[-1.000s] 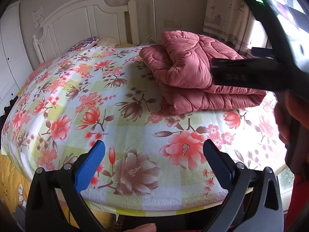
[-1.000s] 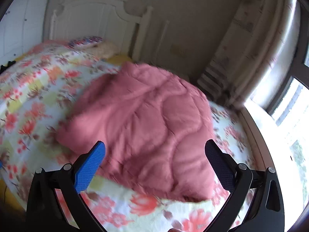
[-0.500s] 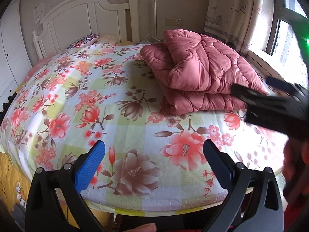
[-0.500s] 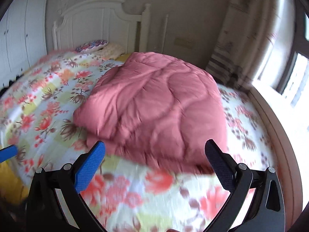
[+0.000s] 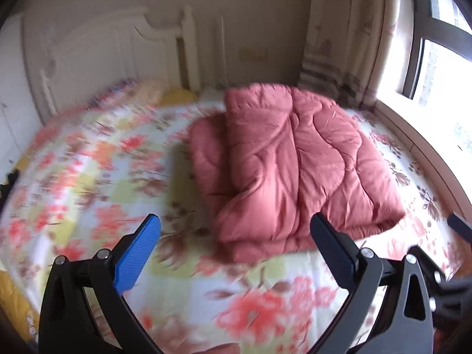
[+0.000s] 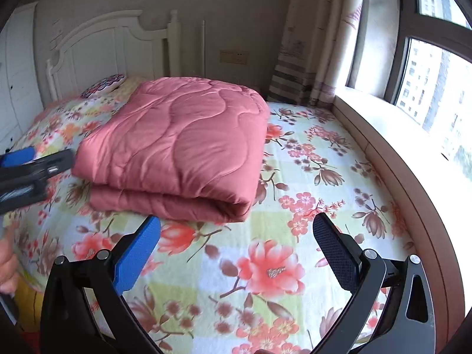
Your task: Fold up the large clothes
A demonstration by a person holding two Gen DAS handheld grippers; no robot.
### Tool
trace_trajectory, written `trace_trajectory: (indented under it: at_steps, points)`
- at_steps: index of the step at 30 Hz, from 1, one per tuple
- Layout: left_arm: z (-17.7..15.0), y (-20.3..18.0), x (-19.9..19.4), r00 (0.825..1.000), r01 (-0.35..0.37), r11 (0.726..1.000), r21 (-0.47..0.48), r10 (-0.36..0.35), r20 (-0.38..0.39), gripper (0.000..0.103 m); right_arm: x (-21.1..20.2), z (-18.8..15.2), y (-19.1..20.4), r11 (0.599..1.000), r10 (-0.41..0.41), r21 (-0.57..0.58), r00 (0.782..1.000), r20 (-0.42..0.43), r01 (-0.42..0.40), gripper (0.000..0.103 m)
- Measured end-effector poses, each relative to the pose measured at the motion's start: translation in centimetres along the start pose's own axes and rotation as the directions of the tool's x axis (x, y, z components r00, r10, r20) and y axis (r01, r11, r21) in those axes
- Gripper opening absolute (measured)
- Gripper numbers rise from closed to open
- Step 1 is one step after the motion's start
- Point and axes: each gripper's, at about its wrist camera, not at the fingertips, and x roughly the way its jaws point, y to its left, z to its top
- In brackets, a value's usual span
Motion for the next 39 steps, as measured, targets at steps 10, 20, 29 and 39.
trace_trajectory:
  at_steps: [10, 20, 29, 39]
  points:
    - [-2.3, 1.3, 0.1, 1.0, 0.001, 1.0, -0.023, 0.0, 0.01, 0.101, 1.6, -1.3, 2.5, 0.974, 0.226, 0.028, 0.971, -0.081, -0.224, 0.099]
    - [-6.0, 3.3, -4.9, 0.999, 0.003, 0.999, -0.036, -0.001, 0.053, 0.101, 0.3, -2.7, 6.0, 0.979, 0.202, 0.001, 0.976, -0.078, -0.202, 0.099]
    - [-8.3, 3.1, -6.6, 0.999, 0.037, 0.999, -0.028, -0.037, 0.03, 0.101, -0.6, -3.2, 7.6, 0.993, 0.111, -0.042, 0.991, -0.081, -0.114, 0.099]
    - [-10.2, 3.1, -7.4, 0.998, 0.058, 0.997, -0.044, -0.057, 0.024, 0.101, -1.5, -4.4, 7.9, 0.988, 0.147, -0.027, 0.985, -0.09, -0.149, 0.099]
